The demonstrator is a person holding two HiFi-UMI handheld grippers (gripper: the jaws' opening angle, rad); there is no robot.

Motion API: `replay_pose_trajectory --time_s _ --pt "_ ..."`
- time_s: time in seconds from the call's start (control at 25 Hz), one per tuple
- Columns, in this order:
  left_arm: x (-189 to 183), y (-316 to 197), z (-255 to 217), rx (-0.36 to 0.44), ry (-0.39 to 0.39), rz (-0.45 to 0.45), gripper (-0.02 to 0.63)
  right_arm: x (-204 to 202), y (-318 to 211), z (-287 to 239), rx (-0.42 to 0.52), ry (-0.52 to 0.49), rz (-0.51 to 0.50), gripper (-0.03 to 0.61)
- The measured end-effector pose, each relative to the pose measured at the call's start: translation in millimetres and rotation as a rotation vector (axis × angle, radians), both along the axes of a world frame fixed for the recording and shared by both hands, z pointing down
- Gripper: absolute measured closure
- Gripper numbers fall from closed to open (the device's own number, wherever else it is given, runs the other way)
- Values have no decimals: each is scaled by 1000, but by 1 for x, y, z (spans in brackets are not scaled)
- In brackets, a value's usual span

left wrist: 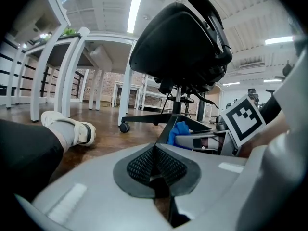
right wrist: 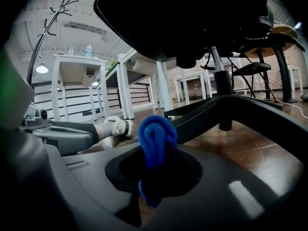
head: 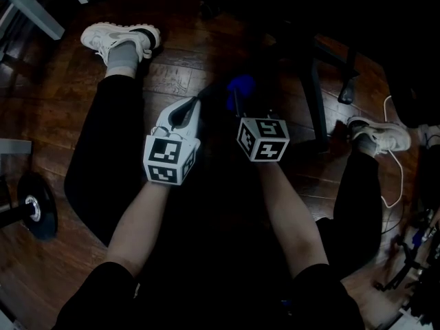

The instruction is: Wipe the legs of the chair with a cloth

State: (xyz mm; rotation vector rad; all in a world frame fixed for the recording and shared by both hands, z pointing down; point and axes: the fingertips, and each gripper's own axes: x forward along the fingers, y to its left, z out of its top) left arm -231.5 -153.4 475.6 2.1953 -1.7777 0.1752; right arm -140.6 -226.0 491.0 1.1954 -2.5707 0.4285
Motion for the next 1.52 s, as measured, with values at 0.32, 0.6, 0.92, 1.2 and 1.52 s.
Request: replay_pose_trajectory --time_s 0.32,0.6,0.92,1.2,1.52 --pt "-17 1 -4 4 72 -58 609 -38 47 12 -5 66 -132 505" --pt "-7 4 -9 19 67 -12 609 -31 49 9 56 141 -146 505" --pt "66 5 -15 62 0 206 609 110 -6 -17 104 110 275 506" --pt "123 13 -7 50 2 351 609 162 -19 -12 110 115 390 505" --pt "133 28 -1 31 -67 419 609 148 -80 -25 100 176 445 506"
